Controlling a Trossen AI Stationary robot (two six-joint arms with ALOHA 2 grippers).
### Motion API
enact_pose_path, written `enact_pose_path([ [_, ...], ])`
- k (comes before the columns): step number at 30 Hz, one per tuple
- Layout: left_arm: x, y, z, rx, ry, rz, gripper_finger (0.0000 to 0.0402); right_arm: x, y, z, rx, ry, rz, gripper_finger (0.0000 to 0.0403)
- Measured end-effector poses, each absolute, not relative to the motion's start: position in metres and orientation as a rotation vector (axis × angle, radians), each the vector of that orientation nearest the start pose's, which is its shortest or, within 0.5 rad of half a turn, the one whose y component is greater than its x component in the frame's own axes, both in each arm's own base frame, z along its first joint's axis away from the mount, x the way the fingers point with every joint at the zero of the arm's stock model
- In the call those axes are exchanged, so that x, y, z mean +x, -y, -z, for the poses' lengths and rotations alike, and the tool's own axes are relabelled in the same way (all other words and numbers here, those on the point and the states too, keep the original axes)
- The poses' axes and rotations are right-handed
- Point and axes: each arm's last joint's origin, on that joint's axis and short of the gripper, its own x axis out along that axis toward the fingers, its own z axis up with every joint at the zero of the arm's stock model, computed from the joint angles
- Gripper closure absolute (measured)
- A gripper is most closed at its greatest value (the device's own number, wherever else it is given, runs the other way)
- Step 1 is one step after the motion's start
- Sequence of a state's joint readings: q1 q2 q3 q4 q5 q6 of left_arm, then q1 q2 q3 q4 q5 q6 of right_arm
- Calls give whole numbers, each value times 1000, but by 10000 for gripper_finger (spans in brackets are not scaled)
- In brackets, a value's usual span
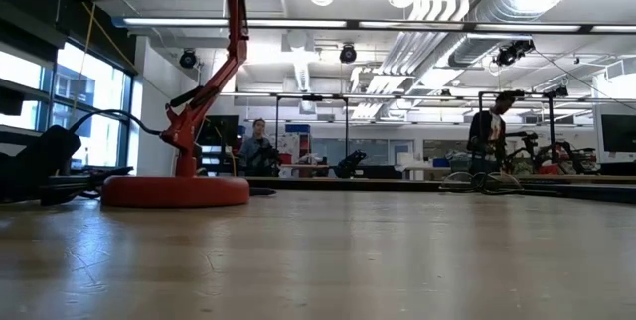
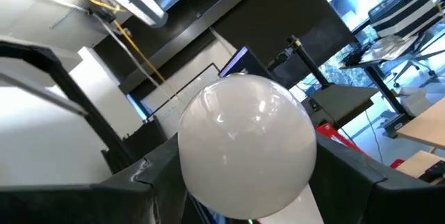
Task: Screw lightbulb
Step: Insert the lightbulb on the lamp
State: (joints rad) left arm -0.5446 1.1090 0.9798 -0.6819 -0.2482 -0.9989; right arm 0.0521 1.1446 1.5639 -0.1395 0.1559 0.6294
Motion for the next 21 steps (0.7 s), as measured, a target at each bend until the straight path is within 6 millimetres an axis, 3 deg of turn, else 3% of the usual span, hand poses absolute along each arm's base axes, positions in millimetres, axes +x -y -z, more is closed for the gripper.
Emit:
enact_pose_path([
  [9,152,102,-355,-745,-391,-176,402,204,-31,-501,625,22,-35,169],
  [15,130,80,-396,-696,-226,-193,402,211,-55,-493,537,-17,23,169],
  [21,95,49,-426,-663,-116,-255,402,216,-58,-491,505,-20,44,169],
])
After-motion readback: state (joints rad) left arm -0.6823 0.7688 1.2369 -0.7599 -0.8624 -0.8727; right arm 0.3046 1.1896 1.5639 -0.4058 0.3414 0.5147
